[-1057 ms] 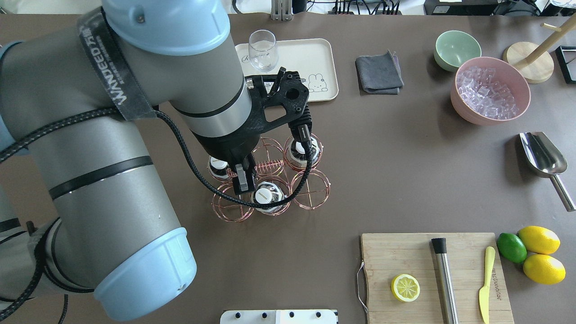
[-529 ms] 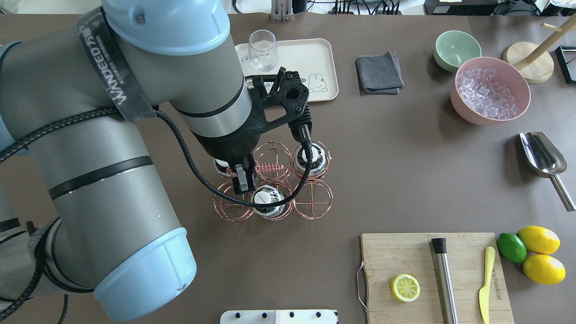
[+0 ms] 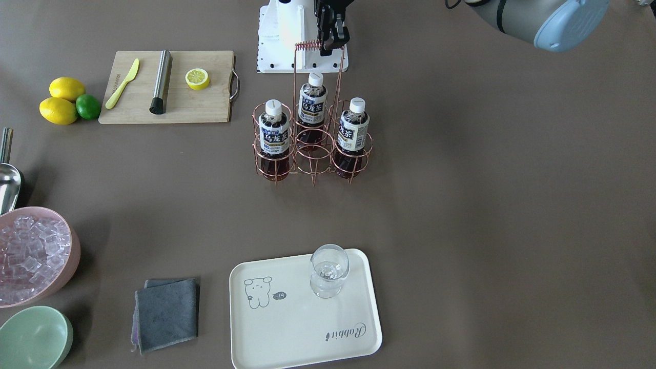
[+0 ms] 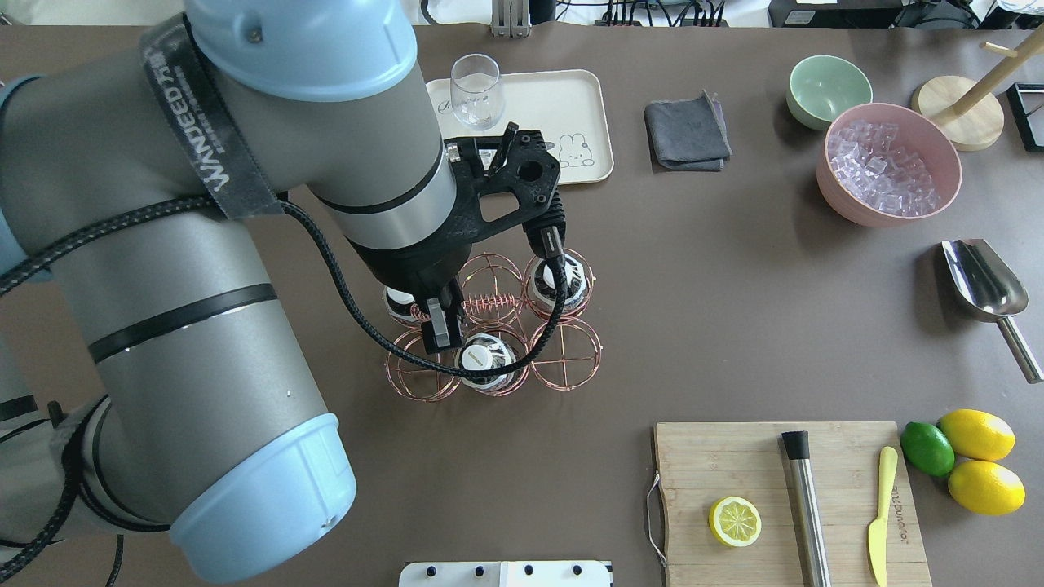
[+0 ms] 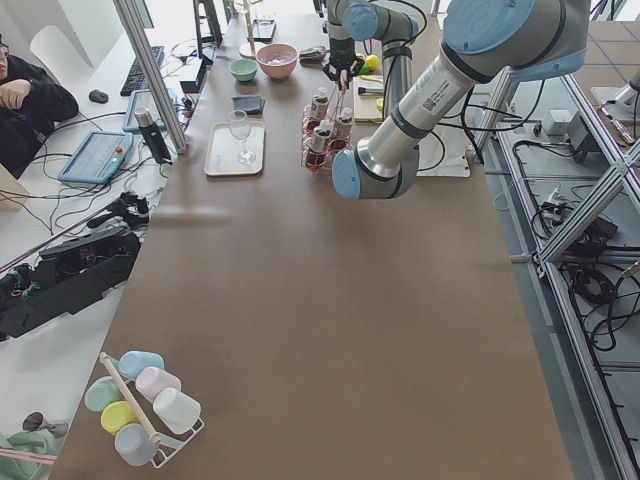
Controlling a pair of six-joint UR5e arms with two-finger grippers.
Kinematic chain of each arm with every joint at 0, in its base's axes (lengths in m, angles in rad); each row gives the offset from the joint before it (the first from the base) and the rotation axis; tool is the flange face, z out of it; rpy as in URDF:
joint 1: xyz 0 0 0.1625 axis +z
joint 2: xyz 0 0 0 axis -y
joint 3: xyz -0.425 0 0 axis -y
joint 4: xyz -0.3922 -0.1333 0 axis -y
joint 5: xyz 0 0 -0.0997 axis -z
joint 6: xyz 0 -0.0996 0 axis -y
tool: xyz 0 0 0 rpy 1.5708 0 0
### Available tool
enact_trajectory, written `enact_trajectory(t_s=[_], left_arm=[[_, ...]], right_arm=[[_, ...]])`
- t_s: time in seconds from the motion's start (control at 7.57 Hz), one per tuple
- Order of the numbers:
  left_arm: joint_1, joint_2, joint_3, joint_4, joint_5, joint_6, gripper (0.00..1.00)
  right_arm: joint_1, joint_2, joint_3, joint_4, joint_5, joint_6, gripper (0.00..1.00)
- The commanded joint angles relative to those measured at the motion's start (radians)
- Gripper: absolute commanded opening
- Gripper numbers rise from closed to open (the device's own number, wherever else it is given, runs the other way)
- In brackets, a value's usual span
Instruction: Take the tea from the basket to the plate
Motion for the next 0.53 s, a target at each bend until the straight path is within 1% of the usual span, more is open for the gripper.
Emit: enact_trajectory(t_s=[0.0, 0.26, 0.4], left_arm=[[0.0, 0.002, 0.0, 0.0, -0.001, 0.0, 0.0], [0.0, 0.017, -0.011, 0.0, -0.005, 0.0, 0.0], [0.0, 0.018, -0.009, 0.0, -0.005, 0.0, 0.0]], right_arm=[[-0.024, 0.06, -0.002, 0.004, 0.001, 0.034, 1.0], [-0.096, 0.148, 0.007, 0.008, 0.009, 0.345, 1.0], [-0.142, 0.191, -0.003, 0.042, -0.003, 0.455, 1.0]])
